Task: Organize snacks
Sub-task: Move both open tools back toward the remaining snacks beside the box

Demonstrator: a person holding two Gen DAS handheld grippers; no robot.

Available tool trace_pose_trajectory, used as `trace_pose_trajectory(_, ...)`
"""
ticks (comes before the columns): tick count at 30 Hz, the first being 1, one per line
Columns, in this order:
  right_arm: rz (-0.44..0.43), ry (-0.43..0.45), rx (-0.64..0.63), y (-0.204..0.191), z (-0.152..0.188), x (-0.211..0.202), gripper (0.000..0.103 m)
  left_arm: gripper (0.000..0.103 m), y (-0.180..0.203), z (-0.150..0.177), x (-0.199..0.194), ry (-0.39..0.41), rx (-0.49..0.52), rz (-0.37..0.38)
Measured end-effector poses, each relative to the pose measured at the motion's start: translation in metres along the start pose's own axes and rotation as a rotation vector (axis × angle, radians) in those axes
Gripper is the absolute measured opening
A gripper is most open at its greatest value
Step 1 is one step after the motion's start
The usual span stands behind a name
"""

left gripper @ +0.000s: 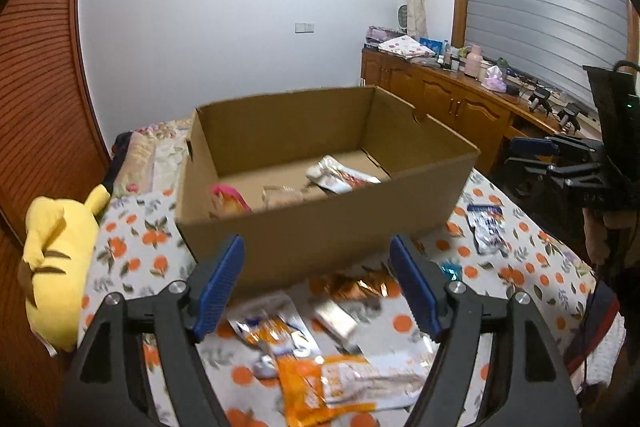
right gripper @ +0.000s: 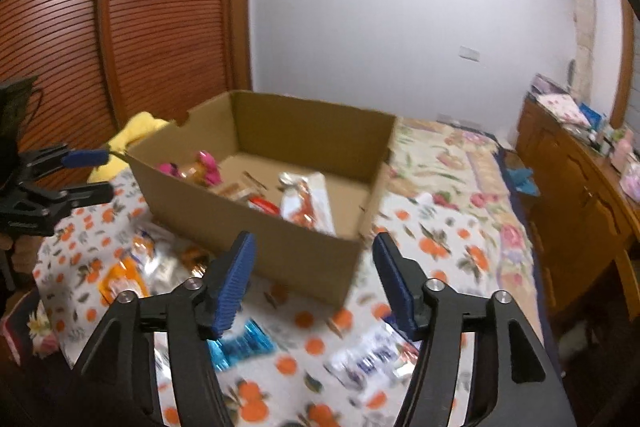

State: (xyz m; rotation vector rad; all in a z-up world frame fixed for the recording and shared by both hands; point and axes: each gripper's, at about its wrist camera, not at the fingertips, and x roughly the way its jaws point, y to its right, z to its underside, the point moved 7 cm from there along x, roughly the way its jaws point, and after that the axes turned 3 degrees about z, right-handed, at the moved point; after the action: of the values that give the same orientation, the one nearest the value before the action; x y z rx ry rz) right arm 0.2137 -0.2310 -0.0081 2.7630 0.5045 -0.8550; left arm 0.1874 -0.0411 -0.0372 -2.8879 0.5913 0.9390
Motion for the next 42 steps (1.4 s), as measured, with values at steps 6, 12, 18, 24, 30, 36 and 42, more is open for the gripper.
trace_pose_trajectory(6,0.068,-0.085,0.062,0.034,0.039,0.008,0.066,0.076,0.006,0.024,0.004,-0.034,-0.018,0.003)
trace_pose_trajectory(12,0.090,-0.158,0.125,0.057,0.074,0.023,0.066,0.076,0.002,0.043,0.014,-0.061,-0.041,-0.014)
trace_pose_trajectory(18,0.093,-0.207,0.176,0.067,0.097,0.039,0.066,0.076,-0.005,0.058,0.024,-0.088,-0.055,-0.032)
trace_pose_trajectory(24,0.082,-0.242,0.215,0.069,0.111,0.051,0.066,0.076,-0.010,0.066,0.023,-0.093,-0.072,-0.041)
trace_pose_trajectory(30,0.056,-0.278,0.287,0.071,0.115,0.061,0.068,0.076,-0.014,0.068,0.019,-0.092,-0.073,-0.050)
trace_pose_trajectory(36,0.121,-0.289,0.200,0.060,0.113,0.071,0.070,0.076,-0.025,0.071,0.022,-0.099,-0.098,-0.064)
trace_pose_trajectory(42,0.132,-0.275,0.183,0.059,0.115,0.071,0.072,0.076,-0.034,0.078,0.034,-0.133,-0.121,-0.076)
